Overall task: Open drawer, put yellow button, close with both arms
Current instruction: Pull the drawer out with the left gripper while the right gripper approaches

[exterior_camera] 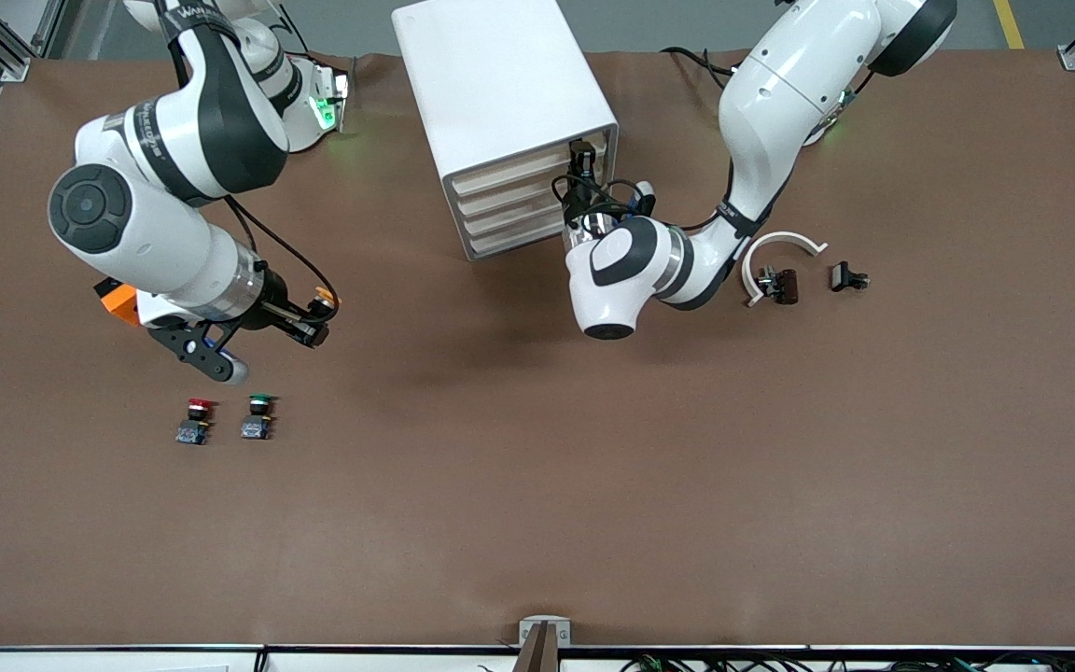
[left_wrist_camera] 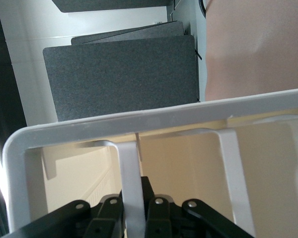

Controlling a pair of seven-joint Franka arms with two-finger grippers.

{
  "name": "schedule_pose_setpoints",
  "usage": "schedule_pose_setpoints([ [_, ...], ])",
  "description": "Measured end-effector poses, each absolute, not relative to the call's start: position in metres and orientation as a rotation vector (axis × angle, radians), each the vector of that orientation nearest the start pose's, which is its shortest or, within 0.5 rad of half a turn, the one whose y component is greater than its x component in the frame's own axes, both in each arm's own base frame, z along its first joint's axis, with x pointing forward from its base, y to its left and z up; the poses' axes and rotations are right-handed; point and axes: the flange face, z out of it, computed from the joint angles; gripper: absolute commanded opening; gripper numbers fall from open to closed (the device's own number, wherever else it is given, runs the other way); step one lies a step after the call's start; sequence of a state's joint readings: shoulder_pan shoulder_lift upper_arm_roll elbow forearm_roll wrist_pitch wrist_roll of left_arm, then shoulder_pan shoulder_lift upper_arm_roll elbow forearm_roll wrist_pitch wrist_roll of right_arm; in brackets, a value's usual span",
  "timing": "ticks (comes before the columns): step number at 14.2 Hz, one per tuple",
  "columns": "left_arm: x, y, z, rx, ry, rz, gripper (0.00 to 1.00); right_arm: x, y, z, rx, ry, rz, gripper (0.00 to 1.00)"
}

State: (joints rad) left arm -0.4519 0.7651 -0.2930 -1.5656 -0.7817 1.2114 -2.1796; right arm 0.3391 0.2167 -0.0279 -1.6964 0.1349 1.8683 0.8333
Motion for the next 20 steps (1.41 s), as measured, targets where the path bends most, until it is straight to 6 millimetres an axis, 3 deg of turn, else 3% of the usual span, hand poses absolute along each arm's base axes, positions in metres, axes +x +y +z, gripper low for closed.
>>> schedule_pose_setpoints([
  [6, 0.4, -0.442, 0.234, -1.314, -1.352, 1.318, 0.1, 0.584, 0.218, 0.463, -2.923, 0.889, 0.143, 0.0],
  [15, 0.453, -0.395, 0.237, -1.268, -1.467, 1.385, 0.1, 0.579, 0.244, 0.457, -2.902, 0.944, 0.128, 0.0],
  [20, 0.478, -0.376, 0.242, -1.265, -1.526, 1.412, 0.13, 0.568, 0.289, 0.443, -2.874, 1.009, 0.111, 0.0],
])
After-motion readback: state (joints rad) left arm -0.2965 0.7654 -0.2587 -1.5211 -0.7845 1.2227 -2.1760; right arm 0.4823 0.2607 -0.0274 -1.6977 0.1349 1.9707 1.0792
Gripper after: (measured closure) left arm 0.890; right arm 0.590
